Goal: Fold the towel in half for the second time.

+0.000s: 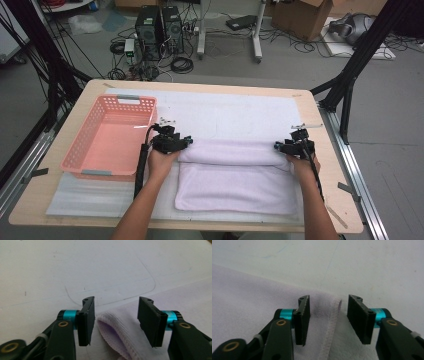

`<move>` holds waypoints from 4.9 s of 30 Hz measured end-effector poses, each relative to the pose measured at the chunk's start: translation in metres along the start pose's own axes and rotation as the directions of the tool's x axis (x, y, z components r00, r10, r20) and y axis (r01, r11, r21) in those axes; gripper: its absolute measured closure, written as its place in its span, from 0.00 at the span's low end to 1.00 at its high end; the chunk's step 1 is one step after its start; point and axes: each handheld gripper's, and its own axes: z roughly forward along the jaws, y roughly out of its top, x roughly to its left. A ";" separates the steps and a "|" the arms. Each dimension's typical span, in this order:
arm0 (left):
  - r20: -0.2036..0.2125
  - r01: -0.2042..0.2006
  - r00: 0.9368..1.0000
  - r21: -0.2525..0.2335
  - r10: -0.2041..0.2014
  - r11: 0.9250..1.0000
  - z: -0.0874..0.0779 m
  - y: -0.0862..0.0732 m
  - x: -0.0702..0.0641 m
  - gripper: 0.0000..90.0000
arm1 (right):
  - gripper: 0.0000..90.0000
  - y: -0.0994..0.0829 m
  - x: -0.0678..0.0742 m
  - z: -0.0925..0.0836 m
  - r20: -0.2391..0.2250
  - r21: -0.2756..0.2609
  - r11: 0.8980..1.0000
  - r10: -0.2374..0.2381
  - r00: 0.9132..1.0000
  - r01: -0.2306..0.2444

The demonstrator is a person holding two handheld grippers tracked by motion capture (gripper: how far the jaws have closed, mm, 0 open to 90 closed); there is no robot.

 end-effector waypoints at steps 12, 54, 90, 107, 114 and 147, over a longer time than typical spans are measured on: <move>0.077 -0.028 0.997 -0.017 0.030 0.999 -0.011 0.000 -0.008 0.92 | 0.94 0.001 0.001 -0.024 -0.052 -0.099 0.994 -0.041 0.998 0.036; 0.228 -0.076 0.969 -0.079 0.092 0.994 -0.087 -0.066 -0.026 0.55 | 0.52 -0.076 0.032 -0.129 -0.146 -0.294 0.956 -0.059 0.988 0.013; 0.220 -0.134 0.963 -0.100 0.153 0.986 -0.105 -0.060 -0.020 0.53 | 0.60 -0.101 0.023 -0.154 -0.049 -0.369 0.928 -0.077 0.996 0.054; 0.208 -0.111 0.970 -0.075 0.124 0.991 -0.079 -0.051 -0.013 0.49 | 0.91 -0.047 0.020 -0.046 0.073 -0.086 0.992 -0.091 0.993 0.097; 0.176 -0.115 0.977 -0.048 0.122 0.992 -0.071 -0.053 -0.012 0.45 | 0.57 -0.061 0.010 -0.068 0.009 -0.204 0.979 0.026 1.000 -0.023; 0.124 -0.086 0.988 -0.057 0.093 0.995 -0.045 -0.029 -0.015 0.93 | 0.92 -0.057 0.018 -0.058 -0.075 -0.180 0.984 -0.022 0.997 0.008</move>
